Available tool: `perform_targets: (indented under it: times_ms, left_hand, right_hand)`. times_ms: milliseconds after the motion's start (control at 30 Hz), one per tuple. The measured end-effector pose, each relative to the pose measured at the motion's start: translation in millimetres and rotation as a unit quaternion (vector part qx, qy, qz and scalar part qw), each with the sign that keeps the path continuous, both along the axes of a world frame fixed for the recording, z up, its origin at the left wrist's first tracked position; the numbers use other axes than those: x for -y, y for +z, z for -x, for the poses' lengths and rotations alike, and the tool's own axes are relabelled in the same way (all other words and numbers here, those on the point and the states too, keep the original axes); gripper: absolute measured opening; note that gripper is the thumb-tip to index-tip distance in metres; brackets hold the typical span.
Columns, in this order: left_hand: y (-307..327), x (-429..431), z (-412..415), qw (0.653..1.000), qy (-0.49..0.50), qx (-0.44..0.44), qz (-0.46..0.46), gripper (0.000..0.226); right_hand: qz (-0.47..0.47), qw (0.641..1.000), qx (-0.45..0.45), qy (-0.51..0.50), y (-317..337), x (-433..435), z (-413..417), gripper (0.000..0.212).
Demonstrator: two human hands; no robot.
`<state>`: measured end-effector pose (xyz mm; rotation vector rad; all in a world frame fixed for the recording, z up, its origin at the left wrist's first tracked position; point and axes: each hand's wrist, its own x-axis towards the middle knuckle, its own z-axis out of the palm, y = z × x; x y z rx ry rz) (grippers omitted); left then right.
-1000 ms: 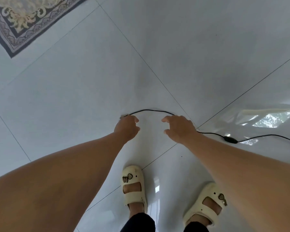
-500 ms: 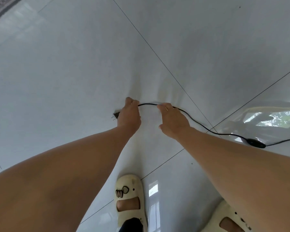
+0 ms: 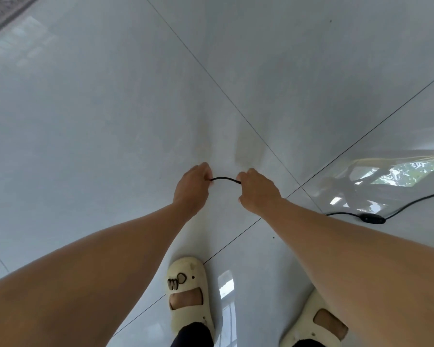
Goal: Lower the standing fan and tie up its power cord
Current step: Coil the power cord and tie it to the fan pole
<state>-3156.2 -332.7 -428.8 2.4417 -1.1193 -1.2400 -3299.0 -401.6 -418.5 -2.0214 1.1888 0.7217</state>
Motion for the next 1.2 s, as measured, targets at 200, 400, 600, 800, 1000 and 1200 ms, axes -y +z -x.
perform_targets:
  times_ms: [200,400,600,800,1000,1200]
  left_hand:
    - [76.5,24.4,12.0,0.997,0.013,-0.071,0.016,0.013]
    - [166.3,60.6,28.0,0.984,0.045,-0.161,0.054,0.016]
    - [265.0,101.9,48.8,0.958,0.075,-0.268,0.064,0.024]
    - [353.3,131.0,70.3,0.905,0.128,-0.401,0.064,0.024]
    - [432.8,143.8,89.7,0.851,0.203,-0.478,0.07,0.023]
    - [518.6,151.4,113.0,0.836,0.176,-0.515,0.075,0.021]
  right_hand:
    - [-0.004,0.992,0.041,-0.121,67.9,16.1,17.0,0.024]
    - [0.024,0.972,0.08,-0.22,157.1,38.2,36.1,0.015]
    - [0.052,0.916,0.172,-0.358,255.3,62.1,58.5,0.008]
    - [0.045,0.882,0.204,-0.423,336.2,77.3,76.3,0.016]
    - [0.026,0.873,0.208,-0.441,407.5,78.6,96.5,0.012]
    - [0.014,0.828,0.264,-0.494,485.5,69.4,125.1,0.011]
